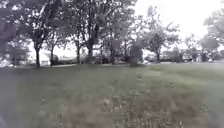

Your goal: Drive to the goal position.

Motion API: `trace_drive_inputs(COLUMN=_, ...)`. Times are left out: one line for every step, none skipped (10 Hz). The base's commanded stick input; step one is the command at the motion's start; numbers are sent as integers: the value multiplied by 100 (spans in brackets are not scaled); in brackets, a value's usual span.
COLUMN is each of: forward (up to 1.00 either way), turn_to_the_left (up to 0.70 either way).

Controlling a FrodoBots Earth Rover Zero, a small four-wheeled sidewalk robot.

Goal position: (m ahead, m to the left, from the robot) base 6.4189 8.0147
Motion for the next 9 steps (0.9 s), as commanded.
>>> trace_drive_inputs(forward=70, turn_to_the_left=-35)
trace_drive_inputs(forward=70, turn_to_the_left=-18)
trace_drive_inputs(forward=70, turn_to_the_left=0)
trace_drive_inputs(forward=70, turn_to_the_left=0)
trace_drive_inputs(forward=70, turn_to_the_left=0)
trace_drive_inputs(forward=70, turn_to_the_left=0)
trace_drive_inputs(forward=70, turn_to_the_left=0)
trace_drive_inputs(forward=70, turn_to_the_left=0)
trace_drive_inputs(forward=70, turn_to_the_left=0)
